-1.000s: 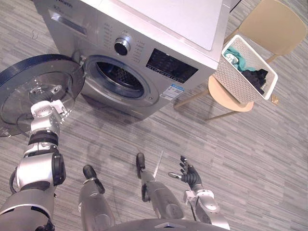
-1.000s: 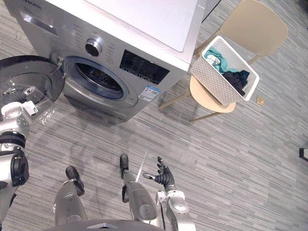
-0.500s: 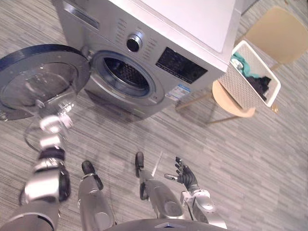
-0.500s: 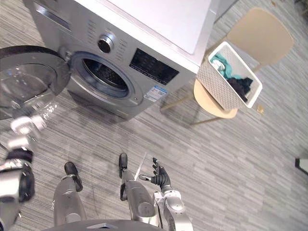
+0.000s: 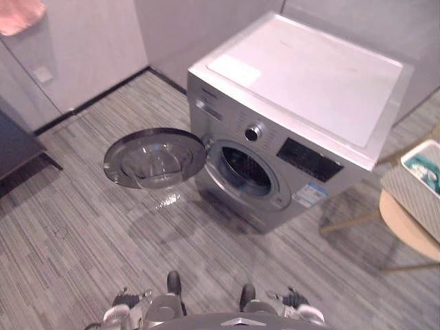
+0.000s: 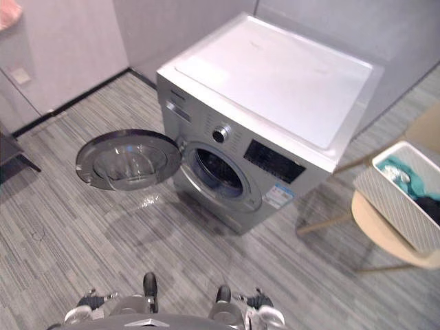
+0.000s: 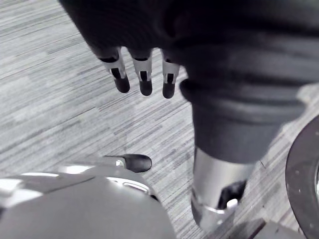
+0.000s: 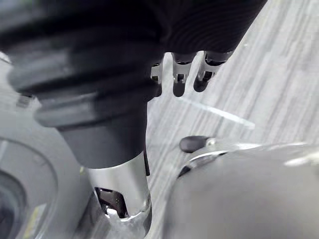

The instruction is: Pick up the laundry basket with both hands and put the clothes into the washing machine.

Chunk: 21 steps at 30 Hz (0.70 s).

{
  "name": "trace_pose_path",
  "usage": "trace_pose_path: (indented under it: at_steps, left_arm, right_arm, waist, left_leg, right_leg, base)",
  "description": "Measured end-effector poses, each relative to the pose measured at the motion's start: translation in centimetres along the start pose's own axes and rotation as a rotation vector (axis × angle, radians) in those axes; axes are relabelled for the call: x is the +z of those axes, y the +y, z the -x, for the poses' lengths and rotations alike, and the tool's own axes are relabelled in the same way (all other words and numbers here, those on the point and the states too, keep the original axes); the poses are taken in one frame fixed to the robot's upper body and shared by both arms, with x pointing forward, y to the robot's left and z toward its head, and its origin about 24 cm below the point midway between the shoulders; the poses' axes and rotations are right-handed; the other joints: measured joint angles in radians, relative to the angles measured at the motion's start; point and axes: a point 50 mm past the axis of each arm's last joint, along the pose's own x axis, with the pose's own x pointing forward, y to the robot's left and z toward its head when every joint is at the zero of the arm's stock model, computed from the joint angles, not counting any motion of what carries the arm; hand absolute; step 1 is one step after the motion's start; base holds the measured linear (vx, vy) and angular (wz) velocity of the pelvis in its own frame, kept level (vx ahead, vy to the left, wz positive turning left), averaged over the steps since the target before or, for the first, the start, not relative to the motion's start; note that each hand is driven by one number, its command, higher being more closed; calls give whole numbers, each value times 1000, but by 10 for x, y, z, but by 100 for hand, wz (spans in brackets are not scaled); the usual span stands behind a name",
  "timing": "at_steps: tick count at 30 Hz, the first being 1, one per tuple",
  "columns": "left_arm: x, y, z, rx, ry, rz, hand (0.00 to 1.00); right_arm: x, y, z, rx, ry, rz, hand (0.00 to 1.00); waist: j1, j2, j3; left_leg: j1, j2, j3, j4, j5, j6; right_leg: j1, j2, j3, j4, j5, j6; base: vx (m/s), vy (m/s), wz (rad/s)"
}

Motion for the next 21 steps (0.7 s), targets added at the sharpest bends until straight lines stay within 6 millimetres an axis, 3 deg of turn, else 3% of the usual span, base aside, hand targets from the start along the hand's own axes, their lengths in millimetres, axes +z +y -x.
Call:
trace_pose_path:
  at_steps: [3, 5, 9, 12, 15, 16, 17, 18, 19, 20, 21]
  left_arm:
    - [-21, 10, 3, 15, 69, 60, 0]
    - [-30, 13, 4, 24, 104, 81, 0]
    - [-31, 5, 5, 7, 107, 95, 0]
    - [-15, 0, 1, -10, 67, 90, 0]
    - [5, -4, -1, -23, 8, 15, 0]
    - [9, -5, -2, -25, -6, -13, 0]
    - [22, -7, -3, -31, -41, -41, 0]
    - [27, -6, -4, -31, -58, -56, 0]
    - [37, -1, -4, -20, -92, -64, 0]
    - [41, -3, -4, -35, -109, -62, 0]
    - [42, -6, -4, -52, -111, -60, 0]
  right_arm:
    - [-8, -6, 1, -26, 39, -43, 0]
    - [-7, -9, 0, -39, 36, -73, 0]
    - [15, -1, -2, -22, -27, -156, 0]
    - [24, 12, -2, 13, -54, -236, 0]
    - [24, 14, -1, 11, -64, -243, 0]
    - [25, 13, -1, 7, -65, -245, 0]
    - [22, 10, -2, -3, -56, -259, 0]
    - [18, 8, -2, -14, -41, -271, 0]
    - [8, 2, -2, -37, 2, -277, 0]
    - [-1, -9, -2, -70, 41, -268, 0]
    - [-3, -15, -2, -85, 49, -263, 0]
  waist:
    - [6, -19, -14]
    - [5, -17, -17]
    - [2, 0, -17]
    - [-24, 14, -4]
    - [-32, 36, 2]
    - [-33, 44, 6]
    - [-35, 33, 12]
    - [-35, 31, 14]
    - [-36, 18, 14]
    - [-41, 19, 12]
    - [-43, 31, 9]
  left_leg:
    - [24, -8, -4, -9, 4, 0]
    - [35, -10, 7, -14, 2, 0]
    - [53, -7, 137, -10, -16, 0]
    - [54, 4, 228, -8, -20, -3]
    - [75, 38, 324, -7, -28, -15]
    - [74, 60, 348, 1, -30, -18]
    - [73, 79, 369, 31, -39, -26]
    - [74, 89, 379, 46, -46, -36]
    - [78, 111, 383, 81, -67, -64]
    - [84, 141, 380, 100, -76, -80]
    - [85, 160, 376, 101, -78, -84]
  right_leg:
    - [16, -6, 1, 16, -16, 2]
    - [16, -10, 11, 26, -21, 2]
    - [-109, -20, 149, 133, -37, -7]
    - [-178, -10, 219, 155, -30, -34]
    - [-195, -45, 77, 144, -34, -109]
    - [-193, -59, 31, 157, -29, -117]
    - [-196, -86, -35, 187, -31, -121]
    - [-196, -94, -65, 200, -30, -119]
    - [-191, -94, -94, 208, -14, -89]
    - [-169, -68, -106, 198, -8, -46]
    - [-158, -48, -110, 186, -11, -48]
  base:
    - [18, 25, 9]
    - [-16, 27, -19]
    - [-55, 61, -91]
    - [-70, 23, -93]
    - [-34, 0, -94]
    - [14, -60, -97]
    - [12, -83, -65]
    - [23, -150, -56]
    - [58, -237, -35]
    - [50, -244, -24]
    - [65, -239, -12]
